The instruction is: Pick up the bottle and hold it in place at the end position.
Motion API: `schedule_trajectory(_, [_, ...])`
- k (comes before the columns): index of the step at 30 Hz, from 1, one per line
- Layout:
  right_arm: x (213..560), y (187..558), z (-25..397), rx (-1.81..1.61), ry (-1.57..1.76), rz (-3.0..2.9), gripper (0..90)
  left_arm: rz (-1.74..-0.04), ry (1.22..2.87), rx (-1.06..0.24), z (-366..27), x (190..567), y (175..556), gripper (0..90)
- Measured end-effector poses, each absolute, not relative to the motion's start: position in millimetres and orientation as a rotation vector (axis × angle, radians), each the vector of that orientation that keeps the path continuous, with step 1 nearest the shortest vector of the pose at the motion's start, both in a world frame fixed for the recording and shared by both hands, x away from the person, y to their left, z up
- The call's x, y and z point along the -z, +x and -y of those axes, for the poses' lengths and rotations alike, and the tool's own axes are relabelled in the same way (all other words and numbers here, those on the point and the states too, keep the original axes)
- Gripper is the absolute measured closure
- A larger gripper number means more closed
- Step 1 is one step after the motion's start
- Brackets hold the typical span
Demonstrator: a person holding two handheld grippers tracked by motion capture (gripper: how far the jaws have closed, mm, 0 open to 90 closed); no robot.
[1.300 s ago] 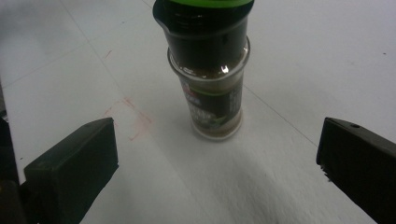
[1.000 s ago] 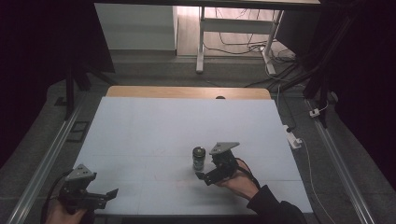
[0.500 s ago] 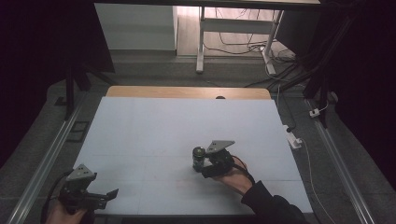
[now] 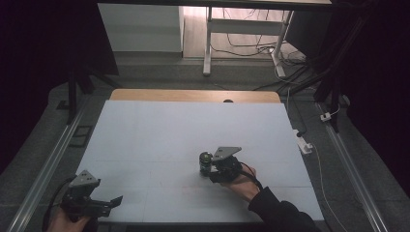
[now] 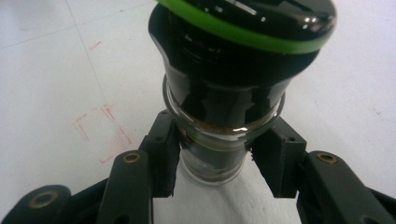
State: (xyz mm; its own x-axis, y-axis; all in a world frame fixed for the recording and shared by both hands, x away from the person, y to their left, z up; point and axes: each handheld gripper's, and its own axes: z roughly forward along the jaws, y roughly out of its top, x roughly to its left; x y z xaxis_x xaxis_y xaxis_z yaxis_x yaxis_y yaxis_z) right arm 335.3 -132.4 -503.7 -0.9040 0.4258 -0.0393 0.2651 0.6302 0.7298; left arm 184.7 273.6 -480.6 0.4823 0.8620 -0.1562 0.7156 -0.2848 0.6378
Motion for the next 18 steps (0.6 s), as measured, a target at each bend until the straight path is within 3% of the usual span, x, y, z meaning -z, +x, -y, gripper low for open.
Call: schedule_trajectory(18, [481.7, 358.8, 128.5, -1.196, 0.649, -2.614, 52.7, -1.299, 2.071, -0.282, -274.1, 480.7, 185.0, 0.5])
